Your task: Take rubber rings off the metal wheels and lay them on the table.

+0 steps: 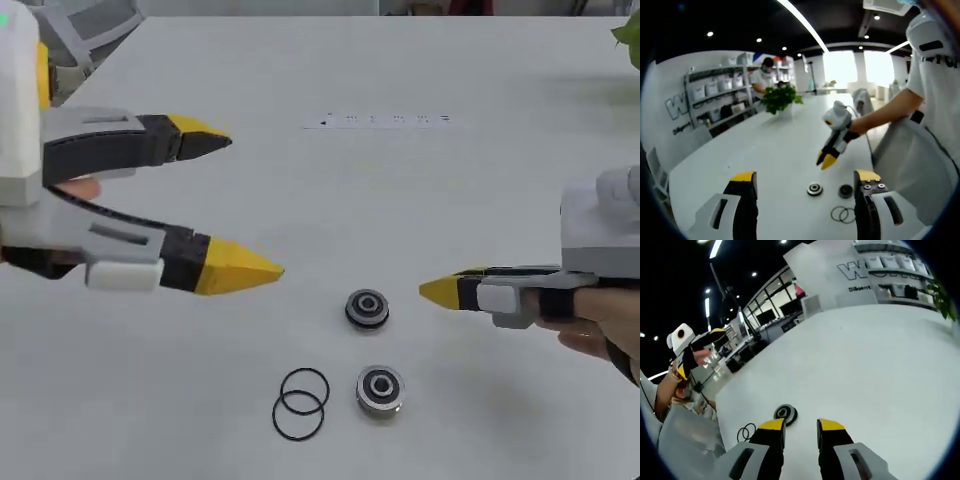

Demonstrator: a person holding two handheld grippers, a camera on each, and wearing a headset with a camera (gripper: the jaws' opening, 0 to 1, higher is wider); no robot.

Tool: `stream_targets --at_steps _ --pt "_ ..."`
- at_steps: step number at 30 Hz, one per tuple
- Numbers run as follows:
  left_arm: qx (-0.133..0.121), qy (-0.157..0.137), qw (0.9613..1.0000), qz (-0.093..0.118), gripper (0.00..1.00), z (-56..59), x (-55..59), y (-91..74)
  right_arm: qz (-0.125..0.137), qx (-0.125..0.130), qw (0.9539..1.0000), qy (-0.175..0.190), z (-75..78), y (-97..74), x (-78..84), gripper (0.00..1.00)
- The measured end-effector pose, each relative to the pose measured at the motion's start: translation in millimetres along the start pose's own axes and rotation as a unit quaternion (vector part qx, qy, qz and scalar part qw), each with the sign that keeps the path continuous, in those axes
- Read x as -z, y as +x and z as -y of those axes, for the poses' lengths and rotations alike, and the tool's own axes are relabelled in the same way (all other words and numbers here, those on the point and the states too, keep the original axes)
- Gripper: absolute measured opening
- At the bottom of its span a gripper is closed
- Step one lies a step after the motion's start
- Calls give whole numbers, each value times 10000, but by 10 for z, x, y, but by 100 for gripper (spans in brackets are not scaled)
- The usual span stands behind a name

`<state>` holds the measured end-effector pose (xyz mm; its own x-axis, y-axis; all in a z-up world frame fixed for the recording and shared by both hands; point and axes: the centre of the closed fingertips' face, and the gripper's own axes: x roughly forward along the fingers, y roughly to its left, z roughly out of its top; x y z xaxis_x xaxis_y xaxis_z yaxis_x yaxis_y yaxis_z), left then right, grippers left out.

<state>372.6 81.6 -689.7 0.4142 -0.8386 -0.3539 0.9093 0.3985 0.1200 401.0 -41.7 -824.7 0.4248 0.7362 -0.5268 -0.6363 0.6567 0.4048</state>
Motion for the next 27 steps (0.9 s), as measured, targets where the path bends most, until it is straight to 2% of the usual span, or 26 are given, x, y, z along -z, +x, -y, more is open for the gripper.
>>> stream_targets --at_steps 4,8,12,14,16,20,23,27 --pt "221 -78 9996 185 75 -2 -48 238 -101 -106 9998 -164 -36 39 50 23" --pt "368 -35 9991 188 69 33 -4 457 -234 -285 9988 -311 -106 85 124 25" --pt "398 -58 9992 31 65 38 165 678 -344 -360 9974 -513 -154 129 176 26" --pt "464 -130 9988 32 61 66 232 761 -398 -393 9966 -604 -172 141 202 26" --pt "556 -148 9983 -55 58 99 335 848 -429 -404 9960 -666 -179 153 220 26" --pt "695 -362 9968 -174 52 154 501 1002 -482 -447 9950 -754 -197 176 252 26" --pt "685 -400 9966 -225 48 162 575 1082 -519 -470 9943 -809 -209 188 270 25" --pt "737 -483 9953 -410 43 185 724 1197 -555 -484 9937 -846 -205 198 284 25"
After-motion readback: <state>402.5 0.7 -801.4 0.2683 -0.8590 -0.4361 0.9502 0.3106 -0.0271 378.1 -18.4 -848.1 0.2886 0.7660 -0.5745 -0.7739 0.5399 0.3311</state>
